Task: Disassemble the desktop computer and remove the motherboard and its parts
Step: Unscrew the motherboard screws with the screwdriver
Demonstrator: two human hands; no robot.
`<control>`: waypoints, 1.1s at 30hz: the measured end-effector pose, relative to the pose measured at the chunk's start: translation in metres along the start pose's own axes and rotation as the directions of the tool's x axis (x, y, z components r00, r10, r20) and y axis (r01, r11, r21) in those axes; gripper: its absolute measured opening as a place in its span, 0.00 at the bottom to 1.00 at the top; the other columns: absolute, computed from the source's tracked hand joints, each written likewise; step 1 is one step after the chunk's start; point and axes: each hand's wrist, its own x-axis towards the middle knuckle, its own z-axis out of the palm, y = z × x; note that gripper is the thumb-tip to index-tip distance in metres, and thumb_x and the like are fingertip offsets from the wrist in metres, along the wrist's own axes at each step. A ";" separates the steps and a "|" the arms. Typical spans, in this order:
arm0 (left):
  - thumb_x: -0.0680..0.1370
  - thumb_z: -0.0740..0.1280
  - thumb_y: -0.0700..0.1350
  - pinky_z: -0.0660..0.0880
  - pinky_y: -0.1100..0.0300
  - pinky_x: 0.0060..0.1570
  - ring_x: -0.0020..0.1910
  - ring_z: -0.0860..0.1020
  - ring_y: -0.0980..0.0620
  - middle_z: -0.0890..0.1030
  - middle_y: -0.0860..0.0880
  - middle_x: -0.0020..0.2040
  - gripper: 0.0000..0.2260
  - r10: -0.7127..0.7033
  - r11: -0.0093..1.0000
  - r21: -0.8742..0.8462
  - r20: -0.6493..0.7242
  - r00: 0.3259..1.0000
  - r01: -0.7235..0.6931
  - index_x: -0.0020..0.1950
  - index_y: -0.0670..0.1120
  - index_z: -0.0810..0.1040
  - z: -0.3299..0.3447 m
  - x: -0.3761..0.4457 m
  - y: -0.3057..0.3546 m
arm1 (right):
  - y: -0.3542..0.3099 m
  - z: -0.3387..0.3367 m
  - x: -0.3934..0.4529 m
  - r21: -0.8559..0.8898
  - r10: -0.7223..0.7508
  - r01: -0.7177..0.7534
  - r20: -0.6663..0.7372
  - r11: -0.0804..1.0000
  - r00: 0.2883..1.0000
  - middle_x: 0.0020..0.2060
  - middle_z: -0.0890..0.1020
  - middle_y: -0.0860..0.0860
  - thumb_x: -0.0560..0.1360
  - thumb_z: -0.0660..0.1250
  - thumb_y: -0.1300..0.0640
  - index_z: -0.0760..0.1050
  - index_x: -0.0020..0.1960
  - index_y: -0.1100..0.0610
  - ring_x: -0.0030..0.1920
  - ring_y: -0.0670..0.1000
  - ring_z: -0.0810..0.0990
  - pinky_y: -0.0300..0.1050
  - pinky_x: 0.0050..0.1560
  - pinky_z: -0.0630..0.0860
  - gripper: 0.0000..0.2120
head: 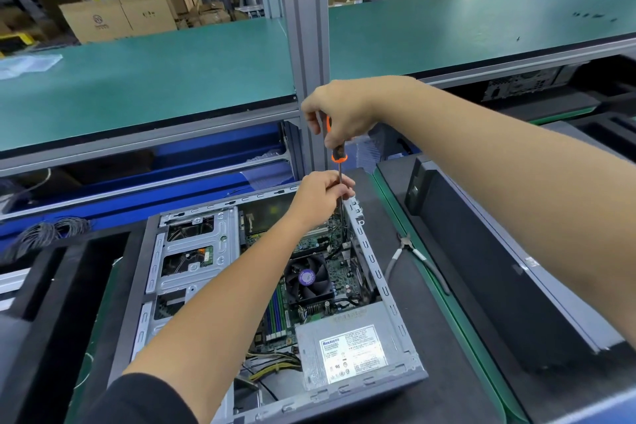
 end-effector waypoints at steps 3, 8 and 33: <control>0.77 0.67 0.34 0.80 0.48 0.50 0.40 0.83 0.48 0.84 0.46 0.38 0.10 -0.044 0.999 0.000 -0.033 0.998 0.044 0.38 0.44 0.81 -0.001 0.001 0.002 | -0.003 -0.001 0.002 0.020 -0.026 0.025 0.041 0.999 0.999 0.42 0.79 0.51 0.70 0.73 0.60 0.74 0.47 0.53 0.41 0.54 0.81 0.48 0.39 0.77 0.10; 0.70 0.76 0.42 0.66 0.62 0.34 0.27 0.74 0.66 0.75 0.61 0.24 0.16 0.032 0.989 0.147 -0.054 0.998 -0.024 0.30 0.39 0.72 0.000 0.004 0.000 | -0.002 0.009 0.005 0.011 0.021 -0.020 -0.072 1.000 0.997 0.37 0.78 0.49 0.75 0.69 0.50 0.73 0.41 0.52 0.37 0.50 0.76 0.43 0.34 0.68 0.08; 0.79 0.66 0.41 0.78 0.58 0.44 0.44 0.83 0.44 0.81 0.43 0.52 0.07 -0.340 0.854 0.486 0.254 0.905 0.185 0.55 0.43 0.81 0.026 0.006 -0.074 | 0.011 -0.012 0.017 0.135 -0.032 0.005 0.194 0.991 0.981 0.40 0.82 0.52 0.69 0.72 0.70 0.74 0.46 0.54 0.39 0.52 0.82 0.41 0.36 0.74 0.14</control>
